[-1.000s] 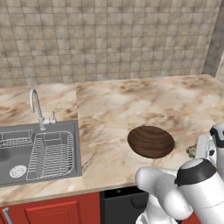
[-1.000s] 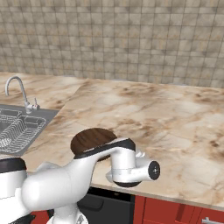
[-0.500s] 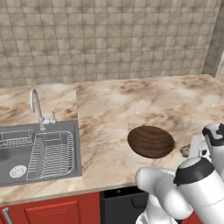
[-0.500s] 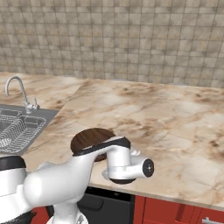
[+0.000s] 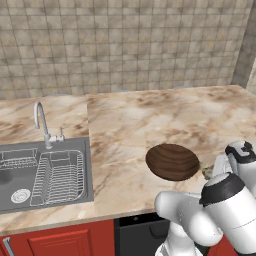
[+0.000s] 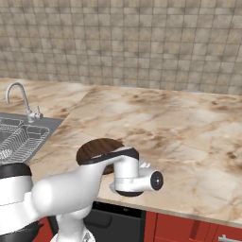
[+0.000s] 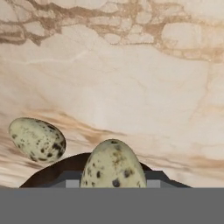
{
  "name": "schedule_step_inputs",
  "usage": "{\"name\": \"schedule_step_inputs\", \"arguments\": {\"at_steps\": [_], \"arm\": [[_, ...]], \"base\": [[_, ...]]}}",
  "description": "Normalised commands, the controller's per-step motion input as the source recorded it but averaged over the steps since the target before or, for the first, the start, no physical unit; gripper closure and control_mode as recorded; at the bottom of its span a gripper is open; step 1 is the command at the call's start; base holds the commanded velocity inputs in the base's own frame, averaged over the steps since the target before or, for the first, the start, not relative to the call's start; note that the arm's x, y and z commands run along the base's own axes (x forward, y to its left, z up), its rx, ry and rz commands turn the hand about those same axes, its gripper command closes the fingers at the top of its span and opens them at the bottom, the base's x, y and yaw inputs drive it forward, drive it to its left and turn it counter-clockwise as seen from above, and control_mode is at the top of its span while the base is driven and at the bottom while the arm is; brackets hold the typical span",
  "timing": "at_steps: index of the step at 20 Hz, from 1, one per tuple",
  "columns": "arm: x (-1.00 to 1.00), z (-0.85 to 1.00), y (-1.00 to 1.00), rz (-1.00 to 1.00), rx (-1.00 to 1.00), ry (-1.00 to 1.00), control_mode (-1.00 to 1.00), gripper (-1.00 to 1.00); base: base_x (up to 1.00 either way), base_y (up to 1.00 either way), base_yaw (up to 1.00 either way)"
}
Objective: Gather the eggs and milk located in the vicinity of the sink area and place them right next to the bowl.
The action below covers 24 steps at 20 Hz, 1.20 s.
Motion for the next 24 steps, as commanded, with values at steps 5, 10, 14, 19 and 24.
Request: {"name": "schedule_step_inputs", "arguments": {"at_steps": [5, 10, 14, 19, 24], "arm": [[0.04, -0.16, 0.00, -0.01, 0.00, 0.00, -1.00, 1.00], [0.06, -0.13, -0.03, 0.00, 0.00, 0.00, -1.00, 1.00], [0.04, -0.08, -0.16, 0.00, 0.00, 0.00, -1.00, 1.00], [0.08, -0.05, -0.14, 0.00, 0.00, 0.00, -1.00, 1.00], [0.11, -0.08, -0.01, 0.00, 0.00, 0.00, -1.00, 1.00]], "base": [[0.00, 0.00, 0.00], [0.00, 0.00, 0.00], [0.00, 0.00, 0.00], [0.00, 0.00, 0.00], [0.00, 0.00, 0.00]]}}
